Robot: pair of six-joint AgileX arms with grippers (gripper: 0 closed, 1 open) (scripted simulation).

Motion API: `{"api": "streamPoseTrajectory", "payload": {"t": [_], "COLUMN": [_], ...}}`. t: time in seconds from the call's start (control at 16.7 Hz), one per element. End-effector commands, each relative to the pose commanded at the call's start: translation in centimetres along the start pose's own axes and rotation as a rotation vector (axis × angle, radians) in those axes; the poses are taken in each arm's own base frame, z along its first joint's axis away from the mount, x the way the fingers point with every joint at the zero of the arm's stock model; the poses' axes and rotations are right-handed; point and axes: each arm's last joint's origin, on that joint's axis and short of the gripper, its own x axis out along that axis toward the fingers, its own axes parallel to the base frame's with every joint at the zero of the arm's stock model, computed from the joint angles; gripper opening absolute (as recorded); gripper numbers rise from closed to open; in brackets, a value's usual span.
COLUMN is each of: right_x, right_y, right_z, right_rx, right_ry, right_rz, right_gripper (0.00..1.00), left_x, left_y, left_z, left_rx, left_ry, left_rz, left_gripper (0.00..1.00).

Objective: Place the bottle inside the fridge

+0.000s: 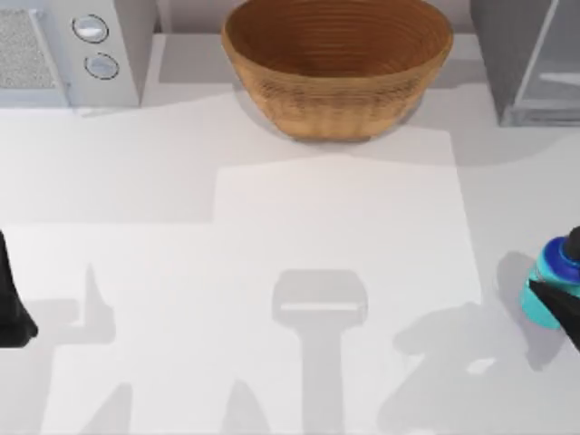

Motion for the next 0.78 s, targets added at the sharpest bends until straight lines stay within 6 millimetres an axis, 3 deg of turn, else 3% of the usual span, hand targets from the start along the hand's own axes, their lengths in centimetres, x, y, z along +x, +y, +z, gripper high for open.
{"api": "streamPoseTrajectory", "payload": {"t": [0.18, 0.48, 0.78], "right_x": [-1.3, -1.3, -1.9], "right_y": [-0.5, -0.4, 0.9], "right_z": [0.5, 0.4, 0.8], "right_rx": [-0.015, -0.009, 0.027], "right_ry": [-0.023, -0.02, 0.015], "right_rz": [-0.009, -0.007, -0.081], "right_gripper": [0.01, 0.01, 0.01], "left_x": [0.0, 0.0, 0.0], "left_y": [0.0, 0.0, 0.0], "left_z": [0.0, 0.0, 0.0], "left_rx": [0.0, 0.0, 0.0], "left_ry": [0.0, 0.0, 0.0], "left_rz": [0.0, 0.0, 0.0], "left_gripper": [1.0, 1.0, 1.0]}}
